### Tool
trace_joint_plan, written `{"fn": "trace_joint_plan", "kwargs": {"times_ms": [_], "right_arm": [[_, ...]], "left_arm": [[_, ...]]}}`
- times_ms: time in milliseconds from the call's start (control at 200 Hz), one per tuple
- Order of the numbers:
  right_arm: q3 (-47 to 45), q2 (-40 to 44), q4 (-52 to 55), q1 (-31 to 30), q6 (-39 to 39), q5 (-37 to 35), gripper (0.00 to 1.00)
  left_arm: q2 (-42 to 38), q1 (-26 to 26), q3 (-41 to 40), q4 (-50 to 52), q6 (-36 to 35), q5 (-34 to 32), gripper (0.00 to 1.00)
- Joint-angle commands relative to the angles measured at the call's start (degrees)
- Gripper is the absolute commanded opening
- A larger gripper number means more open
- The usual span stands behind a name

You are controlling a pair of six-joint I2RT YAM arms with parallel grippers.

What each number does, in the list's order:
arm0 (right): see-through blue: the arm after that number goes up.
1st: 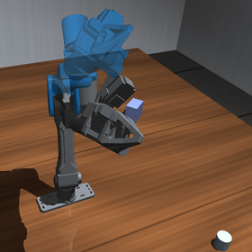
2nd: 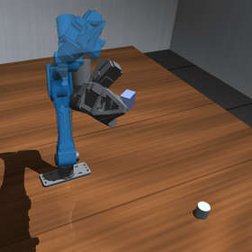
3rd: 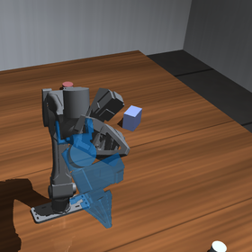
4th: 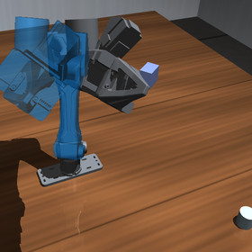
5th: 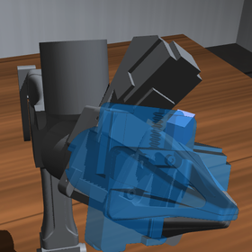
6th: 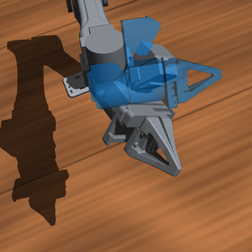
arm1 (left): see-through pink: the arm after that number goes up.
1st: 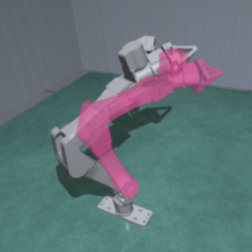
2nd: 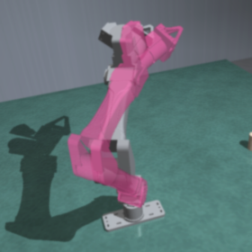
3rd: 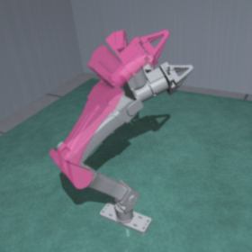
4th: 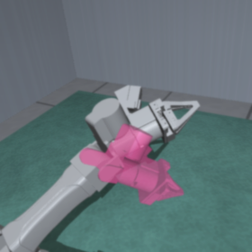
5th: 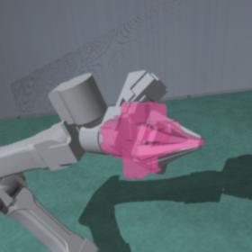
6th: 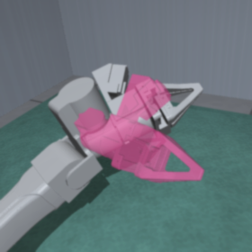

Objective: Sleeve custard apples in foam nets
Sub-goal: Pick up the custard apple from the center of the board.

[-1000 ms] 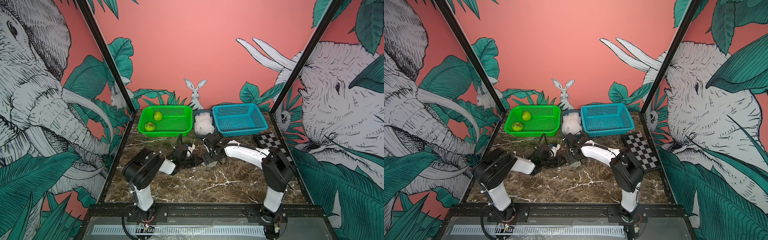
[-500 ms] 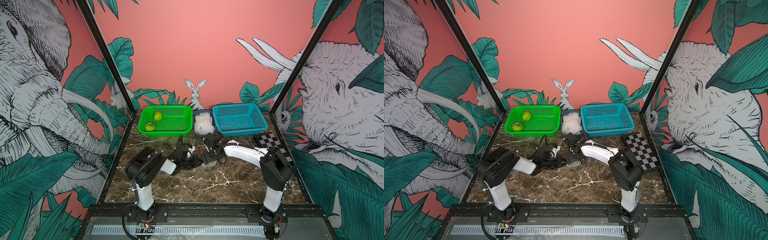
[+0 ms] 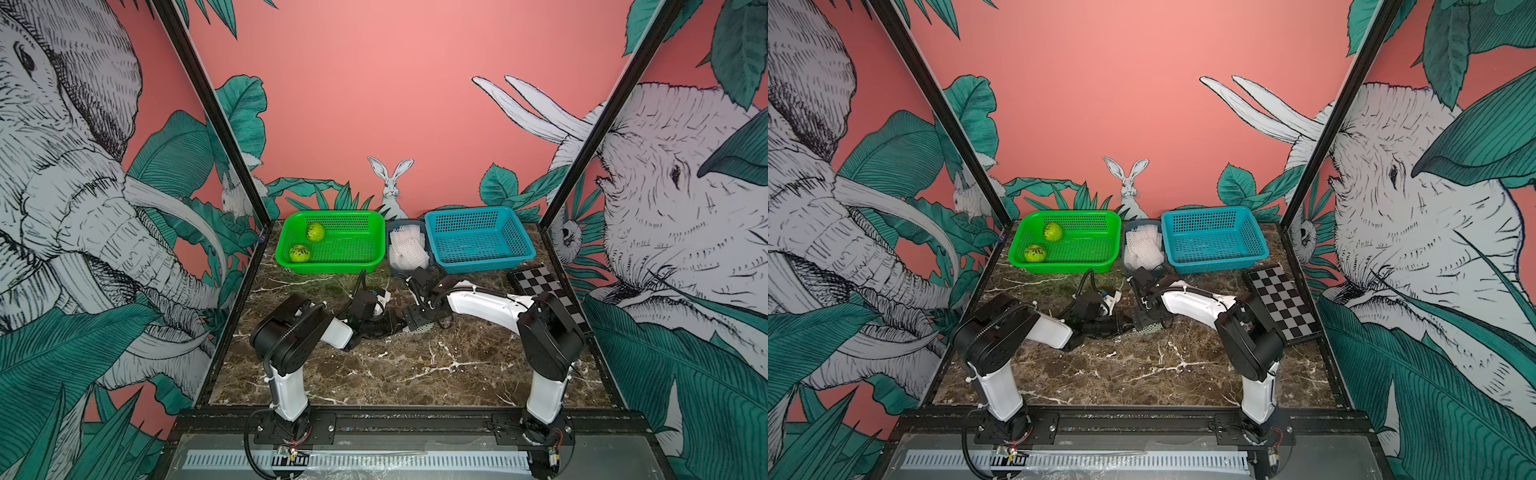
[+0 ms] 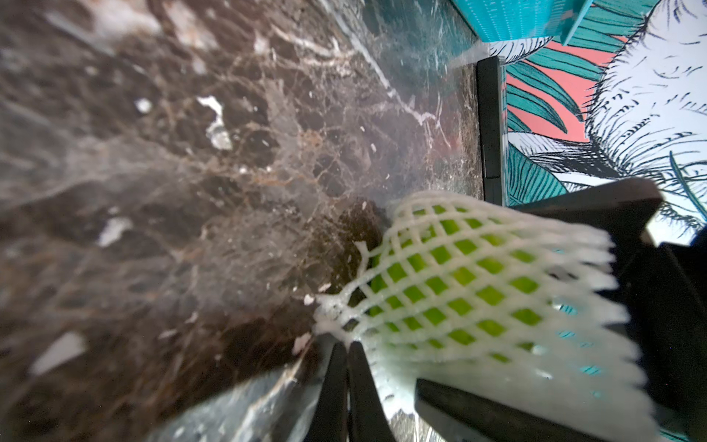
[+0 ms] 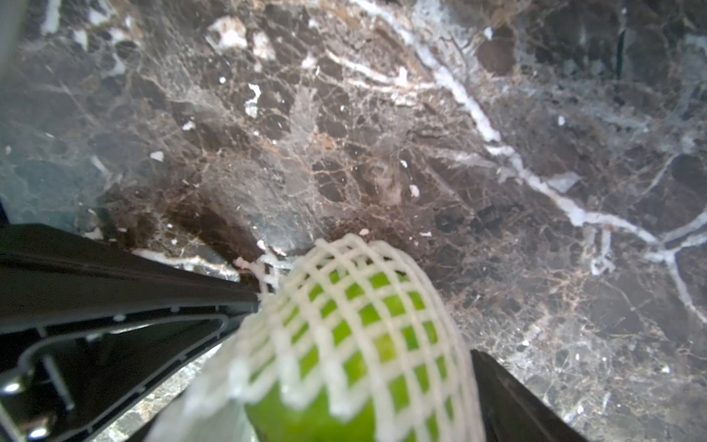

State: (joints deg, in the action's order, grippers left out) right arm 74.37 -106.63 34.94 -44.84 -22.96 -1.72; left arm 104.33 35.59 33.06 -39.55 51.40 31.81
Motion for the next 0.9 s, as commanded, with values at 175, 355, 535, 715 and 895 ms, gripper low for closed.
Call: {"fn": "trace_joint_plan", "kwargs": {"times_ms": [175, 355, 535, 715, 895], "right_arm": [[-1.4, -1.1, 0.2, 0.6, -0.1, 0.9, 0.87], [-1.5, -1.4, 0.3, 0.9, 0.2, 1.8, 0.85], [-2.7, -0.3, -1.2, 1.7, 0.1, 3.3, 0.80], [-5.6, 3.3, -5.4, 3.8, -1.1, 7.1, 0.78], [-8.3, 6.2, -9.0, 6.1, -2.6, 11.2, 0.78]], "left_arm": [[-0.5, 0.4, 0.9, -0.3, -0.3, -1.1, 0.00], [-0.5, 0.5, 1.1, -0.3, -0.1, -1.1, 0.00], [-0.6, 0.5, 1.3, 0.3, 0.4, -1.3, 0.00], [-2.3, 0.3, 1.2, 1.5, 0.8, -1.7, 0.20], [-6.8, -0.7, 0.7, 3.5, 0.9, -2.4, 0.30]]}}
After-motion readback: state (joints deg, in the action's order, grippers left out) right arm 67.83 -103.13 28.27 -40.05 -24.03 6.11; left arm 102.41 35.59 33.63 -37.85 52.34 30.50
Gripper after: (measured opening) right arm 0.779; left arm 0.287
